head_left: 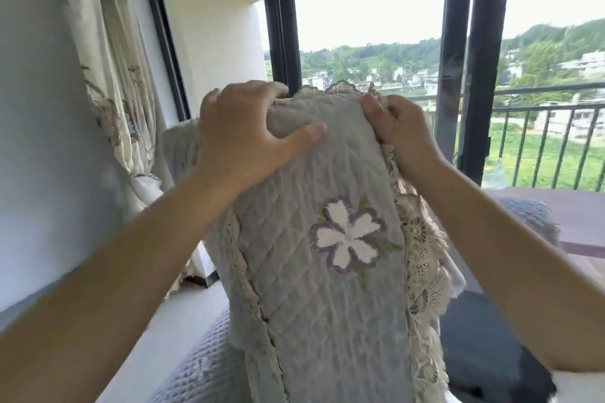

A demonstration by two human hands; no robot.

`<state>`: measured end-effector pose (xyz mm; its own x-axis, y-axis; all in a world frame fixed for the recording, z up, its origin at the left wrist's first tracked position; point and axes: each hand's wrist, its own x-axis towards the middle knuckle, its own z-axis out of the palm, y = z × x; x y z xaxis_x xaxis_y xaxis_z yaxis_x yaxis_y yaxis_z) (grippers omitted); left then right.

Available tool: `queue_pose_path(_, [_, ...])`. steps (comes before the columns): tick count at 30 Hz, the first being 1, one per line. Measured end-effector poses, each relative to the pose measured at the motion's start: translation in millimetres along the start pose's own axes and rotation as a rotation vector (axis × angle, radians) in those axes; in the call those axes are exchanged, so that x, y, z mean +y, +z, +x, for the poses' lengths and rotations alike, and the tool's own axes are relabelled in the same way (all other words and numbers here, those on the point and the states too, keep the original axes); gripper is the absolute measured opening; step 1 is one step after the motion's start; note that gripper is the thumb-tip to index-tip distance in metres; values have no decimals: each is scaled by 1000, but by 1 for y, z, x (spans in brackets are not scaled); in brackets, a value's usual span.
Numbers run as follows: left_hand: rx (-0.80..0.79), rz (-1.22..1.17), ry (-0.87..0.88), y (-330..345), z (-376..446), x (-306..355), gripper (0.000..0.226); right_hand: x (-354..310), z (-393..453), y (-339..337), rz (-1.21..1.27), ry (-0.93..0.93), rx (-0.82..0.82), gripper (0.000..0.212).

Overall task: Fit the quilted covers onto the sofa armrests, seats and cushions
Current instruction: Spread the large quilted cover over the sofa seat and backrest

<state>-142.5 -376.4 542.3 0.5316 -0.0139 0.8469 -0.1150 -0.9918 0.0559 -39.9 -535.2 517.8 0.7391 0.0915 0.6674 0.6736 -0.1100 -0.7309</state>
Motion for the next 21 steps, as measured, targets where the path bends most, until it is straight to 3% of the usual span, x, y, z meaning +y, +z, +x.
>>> queue_pose_path(4, [-71, 29, 101, -4, 24, -16, 88, -8, 6, 13, 14, 13, -21, 40])
queue_pose_path(6, [-48, 13, 124, -2, 31, -26, 86, -16, 0, 10, 150, 129, -62, 44])
queue_pose_path(8, [-65, -4, 111, -2, 40, -34, 81, -14, -19, 2, 322, 225, -159, 34])
queue_pose_path(9, [-80, -9, 101, -2, 44, -39, 76, -7, -36, -5, 292, 210, -208, 28])
queue_pose_path(10, [-90, -15, 97, -2, 49, -44, 73, 3, -55, -10, 185, 206, -247, 35])
queue_pose_path(12, [-89, -21, 92, -2, 57, -54, 70, 24, -102, -6, -15, 295, -325, 66])
queue_pose_path(13, [-78, -20, 83, -1, 60, -59, 70, 36, -126, 3, -96, 353, -356, 57])
queue_pose_path(14, [-70, -30, 72, -1, 64, -63, 71, 50, -143, 16, -152, 387, -329, 39])
queue_pose_path(16, [-62, -54, 50, 1, 68, -67, 79, 75, -163, 44, -222, 392, -118, 17])
queue_pose_path(19, [-18, -130, 26, 3, 68, -67, 82, 89, -164, 71, -243, 343, 167, 23])
queue_pose_path(21, [52, -263, 21, 6, 63, -70, 66, 89, -162, 79, -218, 397, 270, 30])
